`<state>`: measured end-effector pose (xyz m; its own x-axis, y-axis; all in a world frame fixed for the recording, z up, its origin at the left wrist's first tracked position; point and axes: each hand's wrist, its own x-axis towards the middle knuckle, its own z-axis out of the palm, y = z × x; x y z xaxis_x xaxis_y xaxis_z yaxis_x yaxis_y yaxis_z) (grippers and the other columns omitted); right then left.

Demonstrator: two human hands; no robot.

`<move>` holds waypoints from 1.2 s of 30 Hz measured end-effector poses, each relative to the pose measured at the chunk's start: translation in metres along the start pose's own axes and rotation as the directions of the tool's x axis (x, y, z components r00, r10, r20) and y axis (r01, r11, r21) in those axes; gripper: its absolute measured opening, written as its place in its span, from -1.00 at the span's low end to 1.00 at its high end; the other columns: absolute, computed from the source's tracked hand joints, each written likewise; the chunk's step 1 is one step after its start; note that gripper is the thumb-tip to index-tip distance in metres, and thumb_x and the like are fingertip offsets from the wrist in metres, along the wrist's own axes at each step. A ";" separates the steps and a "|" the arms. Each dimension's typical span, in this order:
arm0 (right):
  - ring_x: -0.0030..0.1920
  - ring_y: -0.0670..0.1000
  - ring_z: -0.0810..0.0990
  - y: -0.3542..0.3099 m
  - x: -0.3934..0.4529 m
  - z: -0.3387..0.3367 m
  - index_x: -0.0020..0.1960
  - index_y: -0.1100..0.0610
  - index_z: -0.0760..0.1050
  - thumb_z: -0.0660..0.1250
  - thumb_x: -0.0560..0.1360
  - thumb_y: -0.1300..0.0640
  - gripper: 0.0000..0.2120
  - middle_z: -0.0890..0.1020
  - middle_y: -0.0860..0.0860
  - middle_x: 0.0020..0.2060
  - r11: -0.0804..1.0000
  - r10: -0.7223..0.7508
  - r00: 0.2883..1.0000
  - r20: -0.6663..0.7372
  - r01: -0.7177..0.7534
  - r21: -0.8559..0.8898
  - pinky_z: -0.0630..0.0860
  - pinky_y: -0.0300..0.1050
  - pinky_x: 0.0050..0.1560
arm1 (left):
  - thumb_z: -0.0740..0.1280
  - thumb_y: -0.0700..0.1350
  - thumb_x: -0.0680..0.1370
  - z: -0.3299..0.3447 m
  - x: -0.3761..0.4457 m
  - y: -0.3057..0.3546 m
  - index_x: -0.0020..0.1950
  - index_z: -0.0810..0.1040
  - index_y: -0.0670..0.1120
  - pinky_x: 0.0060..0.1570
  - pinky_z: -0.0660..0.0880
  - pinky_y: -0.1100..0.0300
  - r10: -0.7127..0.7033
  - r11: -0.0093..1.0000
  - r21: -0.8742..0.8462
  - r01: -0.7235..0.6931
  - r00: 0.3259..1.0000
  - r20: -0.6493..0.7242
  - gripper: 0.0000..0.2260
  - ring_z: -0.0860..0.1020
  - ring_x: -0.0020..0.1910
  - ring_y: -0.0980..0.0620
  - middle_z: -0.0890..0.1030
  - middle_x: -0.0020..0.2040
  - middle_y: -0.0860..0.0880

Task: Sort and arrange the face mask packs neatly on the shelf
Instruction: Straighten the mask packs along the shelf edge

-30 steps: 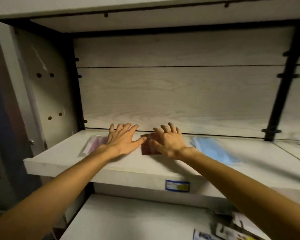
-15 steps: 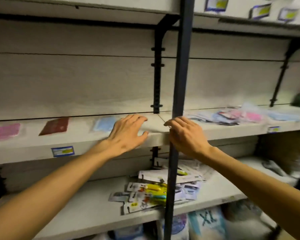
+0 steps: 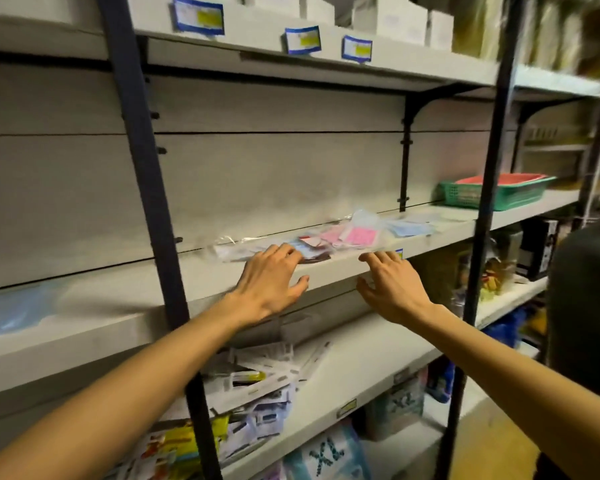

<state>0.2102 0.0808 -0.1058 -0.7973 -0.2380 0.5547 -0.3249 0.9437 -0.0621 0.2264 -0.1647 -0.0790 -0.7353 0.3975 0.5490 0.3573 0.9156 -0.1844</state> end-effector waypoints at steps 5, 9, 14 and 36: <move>0.29 0.13 0.46 0.079 0.052 0.029 0.39 0.07 0.41 0.22 0.60 -0.11 -0.57 0.53 0.06 0.29 0.998 0.063 0.997 -0.034 -0.062 0.030 0.41 0.01 0.19 | 0.26 0.07 0.57 0.051 0.086 0.028 0.16 0.58 -0.02 0.01 0.52 0.10 0.044 0.997 -0.063 -0.053 0.991 -0.125 -0.74 0.58 0.06 -0.01 0.60 0.15 0.03; 0.34 0.18 0.42 0.147 0.100 0.046 0.42 0.11 0.39 0.22 0.61 -0.10 -0.54 0.51 0.12 0.32 0.988 0.151 0.989 -0.002 -0.150 0.037 0.37 0.04 0.26 | 0.24 0.14 0.57 0.091 0.161 0.050 0.23 0.54 -0.01 0.16 0.44 0.08 -0.033 0.996 -0.079 0.028 0.998 -0.060 -0.66 0.54 0.20 -0.04 0.58 0.23 0.00; 0.31 0.23 0.42 0.223 0.148 0.054 0.42 0.18 0.34 0.23 0.59 -0.15 -0.46 0.48 0.20 0.34 0.956 0.285 0.956 0.062 -0.288 0.050 0.41 0.08 0.27 | 0.14 0.26 0.61 0.131 0.236 0.057 0.43 0.41 -0.05 0.29 0.37 0.02 -0.178 0.982 -0.041 0.186 0.974 0.143 -0.48 0.46 0.36 -0.14 0.50 0.41 -0.10; 0.06 0.14 0.55 0.319 0.276 0.141 0.11 0.11 0.54 0.23 0.55 -0.19 -0.62 0.61 0.10 0.06 0.937 0.307 0.911 0.275 -0.340 0.081 0.45 0.05 0.17 | 0.40 0.36 0.43 0.183 0.313 0.065 0.50 0.29 0.07 0.14 0.55 0.00 -0.453 0.883 -0.007 0.469 0.858 0.241 -0.26 0.55 0.26 -0.13 0.53 0.41 -0.03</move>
<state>-0.1852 0.2840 -0.0901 -0.9662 0.0097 0.2577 -0.0742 0.9465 -0.3140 -0.0863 0.0309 -0.0685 -0.9319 -0.0594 0.3579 -0.0251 0.9947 0.0998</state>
